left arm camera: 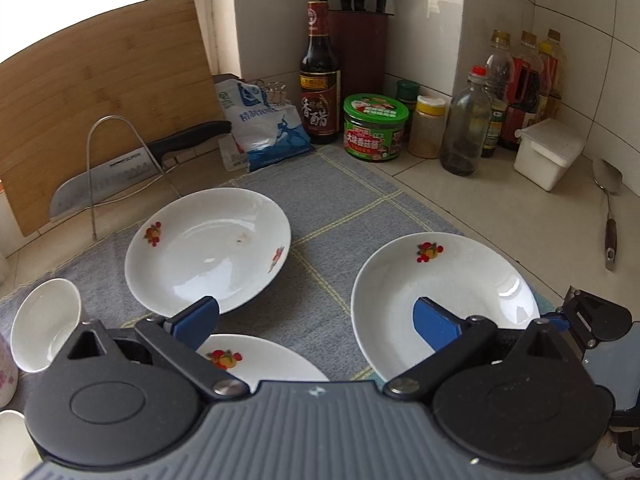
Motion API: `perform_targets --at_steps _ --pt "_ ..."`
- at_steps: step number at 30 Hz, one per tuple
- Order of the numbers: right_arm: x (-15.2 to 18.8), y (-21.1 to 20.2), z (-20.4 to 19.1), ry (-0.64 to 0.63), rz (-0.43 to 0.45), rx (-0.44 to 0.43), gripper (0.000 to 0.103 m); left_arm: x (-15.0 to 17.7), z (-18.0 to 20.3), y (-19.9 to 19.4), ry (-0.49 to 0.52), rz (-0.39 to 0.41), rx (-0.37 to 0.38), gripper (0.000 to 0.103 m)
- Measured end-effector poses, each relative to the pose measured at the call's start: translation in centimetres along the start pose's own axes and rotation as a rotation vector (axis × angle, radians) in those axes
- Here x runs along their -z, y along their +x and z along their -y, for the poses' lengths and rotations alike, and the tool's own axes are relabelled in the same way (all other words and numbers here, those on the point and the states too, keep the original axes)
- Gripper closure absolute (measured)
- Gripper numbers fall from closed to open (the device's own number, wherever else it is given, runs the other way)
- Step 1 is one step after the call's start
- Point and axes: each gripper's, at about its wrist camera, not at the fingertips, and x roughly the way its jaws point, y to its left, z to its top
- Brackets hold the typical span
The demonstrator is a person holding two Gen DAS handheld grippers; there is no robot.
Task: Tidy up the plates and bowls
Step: 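Close the left tool on the rim of the stained white plate, then lift the stained plate with the left tool off the towel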
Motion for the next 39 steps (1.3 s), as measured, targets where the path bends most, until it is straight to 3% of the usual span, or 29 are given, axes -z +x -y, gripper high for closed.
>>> perform_targets --at_steps 7,12,17,27,39 --pt "1.1 -0.3 0.5 -0.025 0.070 -0.022 0.000 -2.6 2.4 4.9 0.110 -0.059 0.121 0.001" --pt "1.3 -0.5 1.0 -0.061 0.092 -0.056 0.000 -4.0 3.6 8.8 0.183 -0.162 0.229 0.004" --pt "1.4 -0.4 1.2 -0.083 0.105 -0.080 0.000 -4.7 4.2 11.8 0.220 -0.276 0.301 0.027" --pt "1.1 -0.3 1.4 -0.084 0.105 -0.093 0.000 -5.5 4.3 14.0 0.257 -0.356 0.363 0.032" --pt "0.0 -0.1 1.7 -0.070 0.057 -0.112 0.000 -5.9 3.9 13.8 0.255 -0.351 0.385 0.033"
